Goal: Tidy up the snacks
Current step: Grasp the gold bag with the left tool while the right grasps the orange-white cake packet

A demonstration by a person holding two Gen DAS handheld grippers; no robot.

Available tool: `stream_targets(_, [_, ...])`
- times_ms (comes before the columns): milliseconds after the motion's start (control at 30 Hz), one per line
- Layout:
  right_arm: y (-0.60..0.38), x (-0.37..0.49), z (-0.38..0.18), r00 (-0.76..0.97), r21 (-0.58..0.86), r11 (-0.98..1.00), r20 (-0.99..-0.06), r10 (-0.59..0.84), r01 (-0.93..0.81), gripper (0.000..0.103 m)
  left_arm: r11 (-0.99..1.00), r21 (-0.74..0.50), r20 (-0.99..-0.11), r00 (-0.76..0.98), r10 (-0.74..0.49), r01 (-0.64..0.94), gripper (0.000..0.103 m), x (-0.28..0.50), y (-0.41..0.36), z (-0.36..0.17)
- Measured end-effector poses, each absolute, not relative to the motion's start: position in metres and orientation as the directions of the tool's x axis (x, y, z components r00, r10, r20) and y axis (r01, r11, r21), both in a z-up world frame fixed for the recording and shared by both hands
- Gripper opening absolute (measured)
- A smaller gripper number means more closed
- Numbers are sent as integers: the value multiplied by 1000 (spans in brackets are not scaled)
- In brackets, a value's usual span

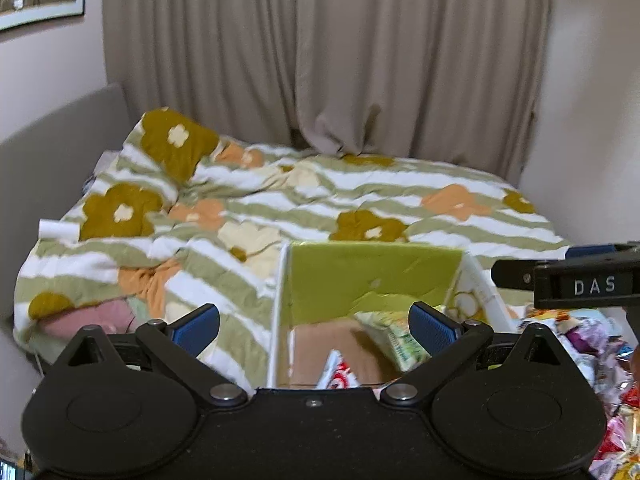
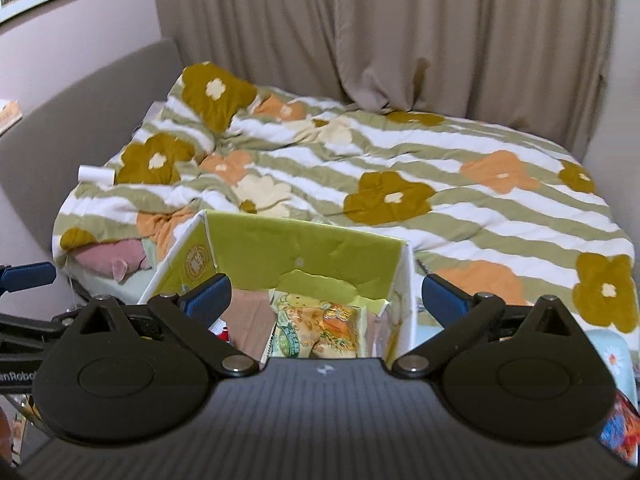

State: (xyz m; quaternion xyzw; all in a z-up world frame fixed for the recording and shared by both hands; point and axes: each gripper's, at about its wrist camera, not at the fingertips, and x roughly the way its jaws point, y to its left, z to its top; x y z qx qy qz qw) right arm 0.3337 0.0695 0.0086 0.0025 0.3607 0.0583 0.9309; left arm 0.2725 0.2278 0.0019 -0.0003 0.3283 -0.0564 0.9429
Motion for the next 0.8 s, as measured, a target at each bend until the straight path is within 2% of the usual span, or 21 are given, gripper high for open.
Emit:
stream_targets(267, [27, 282, 24, 746, 127, 991, -663, 58, 35, 103, 978, -37, -589, 786, -188, 206, 102, 242, 199, 15])
stream_targets(500, [-39, 224, 27, 753, 112, 985, -657, -23, 128, 103, 955, -46, -591, 763, -262, 293, 102, 204, 150, 15])
stream_targets(800, [-153, 147, 13, 731, 112, 973, -678, -74, 202, 103, 929, -112, -650, 681, -338, 354, 102, 147, 53, -5])
